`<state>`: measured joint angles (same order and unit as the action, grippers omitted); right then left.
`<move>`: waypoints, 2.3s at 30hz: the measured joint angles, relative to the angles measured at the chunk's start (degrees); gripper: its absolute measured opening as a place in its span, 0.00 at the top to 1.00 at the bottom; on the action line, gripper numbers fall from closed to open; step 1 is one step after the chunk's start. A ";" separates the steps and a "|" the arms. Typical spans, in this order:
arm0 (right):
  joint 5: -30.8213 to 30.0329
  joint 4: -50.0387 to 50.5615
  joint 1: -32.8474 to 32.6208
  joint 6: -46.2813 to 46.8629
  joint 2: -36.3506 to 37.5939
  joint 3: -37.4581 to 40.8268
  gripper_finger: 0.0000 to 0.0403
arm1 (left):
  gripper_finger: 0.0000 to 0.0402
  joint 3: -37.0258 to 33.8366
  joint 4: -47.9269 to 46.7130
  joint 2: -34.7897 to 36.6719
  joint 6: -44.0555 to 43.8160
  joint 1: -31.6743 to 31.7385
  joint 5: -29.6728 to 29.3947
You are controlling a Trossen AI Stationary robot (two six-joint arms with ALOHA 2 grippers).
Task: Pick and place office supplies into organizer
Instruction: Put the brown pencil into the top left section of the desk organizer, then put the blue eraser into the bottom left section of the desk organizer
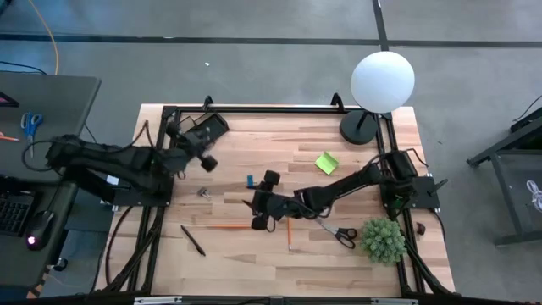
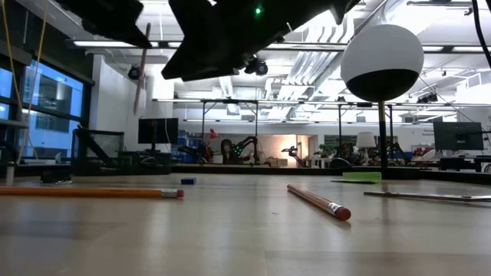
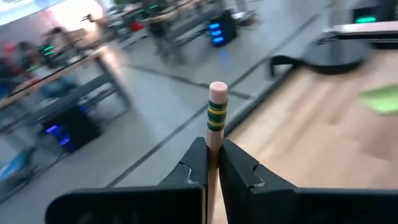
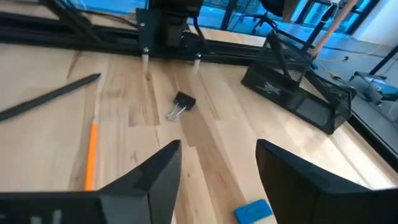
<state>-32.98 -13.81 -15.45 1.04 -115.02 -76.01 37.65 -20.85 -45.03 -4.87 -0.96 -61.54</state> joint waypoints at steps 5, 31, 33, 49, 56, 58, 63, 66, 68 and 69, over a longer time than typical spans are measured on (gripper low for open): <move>-3.87 3.54 -2.33 -1.29 0.00 0.00 0.57 | 1.00 0.00 -3.82 2.63 -2.79 11.14 1.83; -7.64 11.90 -3.30 3.84 0.00 0.02 0.66 | 0.99 -3.17 -3.20 3.54 3.21 39.43 16.30; -7.47 11.92 -3.63 4.36 0.00 0.02 0.66 | 0.99 -5.33 -0.80 3.54 3.37 41.45 17.82; -7.57 11.91 -3.75 5.18 0.00 0.02 0.66 | 0.74 -10.29 5.81 3.56 0.77 47.49 27.19; -7.44 11.90 -3.62 5.18 0.00 0.02 0.66 | 0.56 -10.29 2.08 3.56 0.02 47.46 28.12; -7.42 11.90 -3.62 5.18 0.00 0.02 0.66 | 0.54 -10.29 1.77 3.56 -0.38 47.46 28.63; -7.57 11.92 -3.55 5.09 0.00 0.02 0.66 | 0.53 -10.29 0.68 3.69 -0.50 47.44 28.81; -7.57 11.92 -3.30 5.06 0.00 0.02 0.66 | 0.57 -10.29 -1.19 3.84 0.59 47.49 22.91; -7.57 11.92 -3.29 5.06 0.00 0.02 0.66 | 0.61 -10.29 -2.34 3.84 -0.11 47.46 18.66; -7.57 11.92 -3.29 5.05 0.00 0.02 0.66 | 0.63 -10.29 -2.60 3.95 -0.51 47.46 17.87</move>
<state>-40.56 -1.89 -18.74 6.09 -115.02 -75.99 27.36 -23.44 -41.08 -5.38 46.50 -43.67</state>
